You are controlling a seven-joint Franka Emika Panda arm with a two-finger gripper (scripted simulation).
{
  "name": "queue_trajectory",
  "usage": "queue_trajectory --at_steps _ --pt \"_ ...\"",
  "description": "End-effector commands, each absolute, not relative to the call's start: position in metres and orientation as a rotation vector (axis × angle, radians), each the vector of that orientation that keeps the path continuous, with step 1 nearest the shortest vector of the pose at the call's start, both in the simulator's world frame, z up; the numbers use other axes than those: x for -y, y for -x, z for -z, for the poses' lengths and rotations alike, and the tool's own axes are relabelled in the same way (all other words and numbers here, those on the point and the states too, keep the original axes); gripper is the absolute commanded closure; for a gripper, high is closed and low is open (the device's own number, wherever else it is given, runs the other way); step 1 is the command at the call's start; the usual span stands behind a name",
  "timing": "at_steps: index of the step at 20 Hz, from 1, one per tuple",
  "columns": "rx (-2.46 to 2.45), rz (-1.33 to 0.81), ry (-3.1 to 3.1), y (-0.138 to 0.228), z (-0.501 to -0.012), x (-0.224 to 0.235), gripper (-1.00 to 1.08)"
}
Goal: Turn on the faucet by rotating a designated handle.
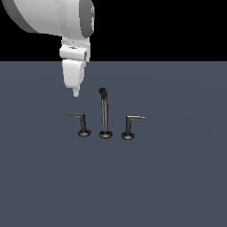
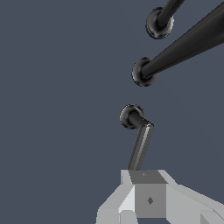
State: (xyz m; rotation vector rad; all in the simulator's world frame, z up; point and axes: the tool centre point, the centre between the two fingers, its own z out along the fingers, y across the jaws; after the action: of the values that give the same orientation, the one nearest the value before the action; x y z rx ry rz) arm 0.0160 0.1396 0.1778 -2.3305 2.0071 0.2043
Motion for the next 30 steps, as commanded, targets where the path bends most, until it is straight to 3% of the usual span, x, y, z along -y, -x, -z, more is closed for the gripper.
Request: queue_trajectory --at_steps 1,13,23,30 --pt "-2.097 -0.168 2.276 -0.022 -0.159 -0.144 1.08" --pt "-2.332 -0.022 2.100 -0.037 -0.105 -0.152 1.08" --pt "-2.356 -0.001 2.078 -0.039 -0.098 -0.153 1.08" --pt "-2.357 -0.001 2.078 -0.017 -0.098 -0.168 1.08"
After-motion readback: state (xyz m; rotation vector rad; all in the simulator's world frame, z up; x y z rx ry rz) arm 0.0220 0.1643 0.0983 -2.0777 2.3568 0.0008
